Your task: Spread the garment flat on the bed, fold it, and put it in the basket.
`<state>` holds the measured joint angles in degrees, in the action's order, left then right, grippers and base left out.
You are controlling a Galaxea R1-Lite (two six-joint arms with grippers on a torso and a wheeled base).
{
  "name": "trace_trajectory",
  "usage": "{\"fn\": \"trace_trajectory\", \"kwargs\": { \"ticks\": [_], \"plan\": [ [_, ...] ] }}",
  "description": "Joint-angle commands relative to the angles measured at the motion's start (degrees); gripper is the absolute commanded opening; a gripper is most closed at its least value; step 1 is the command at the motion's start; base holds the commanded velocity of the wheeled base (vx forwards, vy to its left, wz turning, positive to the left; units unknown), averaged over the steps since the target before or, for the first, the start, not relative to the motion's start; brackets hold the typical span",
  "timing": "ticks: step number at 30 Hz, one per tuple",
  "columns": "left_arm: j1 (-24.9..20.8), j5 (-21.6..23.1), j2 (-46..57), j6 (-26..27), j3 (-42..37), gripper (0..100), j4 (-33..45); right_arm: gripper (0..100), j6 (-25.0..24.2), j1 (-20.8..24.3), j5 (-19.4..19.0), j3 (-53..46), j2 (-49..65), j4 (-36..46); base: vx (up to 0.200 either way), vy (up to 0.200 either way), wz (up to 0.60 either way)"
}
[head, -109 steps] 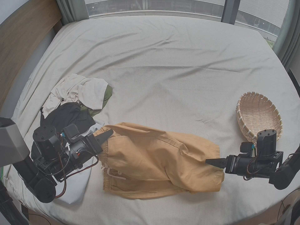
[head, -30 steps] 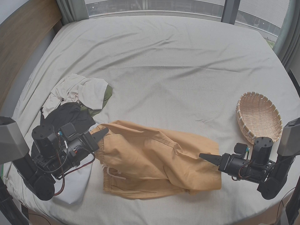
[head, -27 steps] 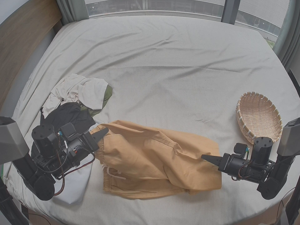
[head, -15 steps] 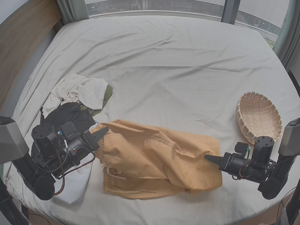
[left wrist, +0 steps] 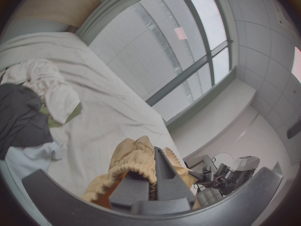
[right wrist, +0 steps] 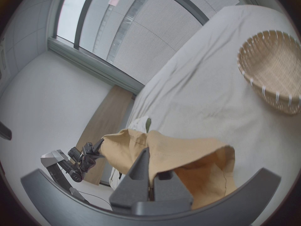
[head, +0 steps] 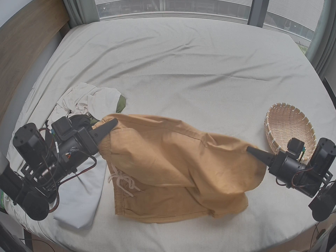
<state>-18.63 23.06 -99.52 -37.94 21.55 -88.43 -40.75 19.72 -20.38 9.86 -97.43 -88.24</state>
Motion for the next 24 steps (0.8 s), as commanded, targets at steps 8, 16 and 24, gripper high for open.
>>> {"fn": "trace_trajectory", "kwargs": {
  "ticks": [8,16,24],
  "plan": [
    [0.7,3.57,6.1,4.63,-0.55,0,0.01,0,-0.03,-4.61,-0.01,4.9,5.58,-0.01,0.0,0.0,0.0],
    [3.86,5.85,7.33,4.71,-1.78,0,0.01,0,0.06,-9.35,-0.1,7.1,5.76,-0.01,0.0,0.0,0.0],
    [5.44,5.76,7.15,4.54,-1.87,0,0.01,0,-0.03,-9.7,-0.18,7.1,6.55,0.08,0.0,0.0,0.0]
  ]
}}
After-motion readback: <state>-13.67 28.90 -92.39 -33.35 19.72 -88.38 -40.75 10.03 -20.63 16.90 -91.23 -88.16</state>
